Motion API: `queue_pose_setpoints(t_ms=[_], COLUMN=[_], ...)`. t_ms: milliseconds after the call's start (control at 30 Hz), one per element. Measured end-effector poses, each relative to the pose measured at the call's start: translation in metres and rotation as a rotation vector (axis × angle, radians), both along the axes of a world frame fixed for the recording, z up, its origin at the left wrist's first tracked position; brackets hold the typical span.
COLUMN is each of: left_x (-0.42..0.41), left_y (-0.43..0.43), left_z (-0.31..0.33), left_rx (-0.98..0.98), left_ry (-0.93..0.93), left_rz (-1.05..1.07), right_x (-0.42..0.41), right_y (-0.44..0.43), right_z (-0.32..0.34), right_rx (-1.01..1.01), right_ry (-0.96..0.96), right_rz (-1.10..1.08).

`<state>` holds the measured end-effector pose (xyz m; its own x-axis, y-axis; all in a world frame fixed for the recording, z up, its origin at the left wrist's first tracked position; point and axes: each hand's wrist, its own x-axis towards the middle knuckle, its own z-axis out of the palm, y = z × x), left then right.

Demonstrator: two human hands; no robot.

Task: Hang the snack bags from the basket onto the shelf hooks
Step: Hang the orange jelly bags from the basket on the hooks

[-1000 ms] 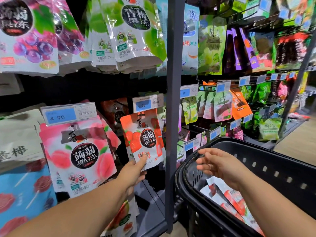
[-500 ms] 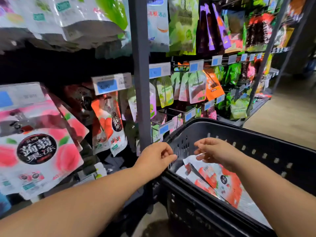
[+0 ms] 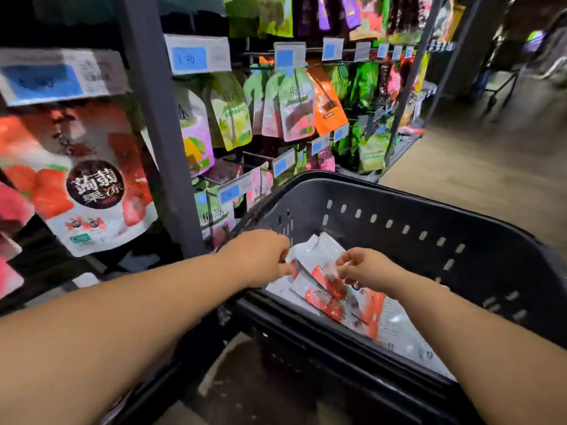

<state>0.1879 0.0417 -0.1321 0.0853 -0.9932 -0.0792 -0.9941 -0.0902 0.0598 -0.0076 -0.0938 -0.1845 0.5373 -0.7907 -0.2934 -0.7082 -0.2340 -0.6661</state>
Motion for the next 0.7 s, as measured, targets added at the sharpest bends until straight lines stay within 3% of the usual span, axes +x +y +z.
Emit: queue_pose_setpoints(t_ms=[100, 267, 467, 600, 700], left_x=[-0.008, -0.016, -0.023, -0.027, -0.028], left_y=[0.005, 0.020, 0.039, 0.048, 0.052], left_z=[-0.003, -0.007, -0.008, -0.011, -0.013], left_rx=[0.037, 0.078, 0.127, 0.248, 0.223], left_ry=[0.006, -0.006, -0.018, -0.058, -0.003], left_rz=[-0.027, -0.034, -0.025, -0.084, -0.108], right_x=[-0.009, -0.023, -0.029, -0.038, -0.047], right_y=[0.002, 0.021, 0.040, 0.050, 0.051], right_z=[-0.012, -0.020, -0.045, -0.066, -0.068], right_rx=[-0.134, -0.157, -0.222, -0.163, -0.124], right_ry=[0.176, 0.308, 0.403, 0.371, 0.395], right_rz=[0.007, -0.019, -0.055, -0.130, -0.117])
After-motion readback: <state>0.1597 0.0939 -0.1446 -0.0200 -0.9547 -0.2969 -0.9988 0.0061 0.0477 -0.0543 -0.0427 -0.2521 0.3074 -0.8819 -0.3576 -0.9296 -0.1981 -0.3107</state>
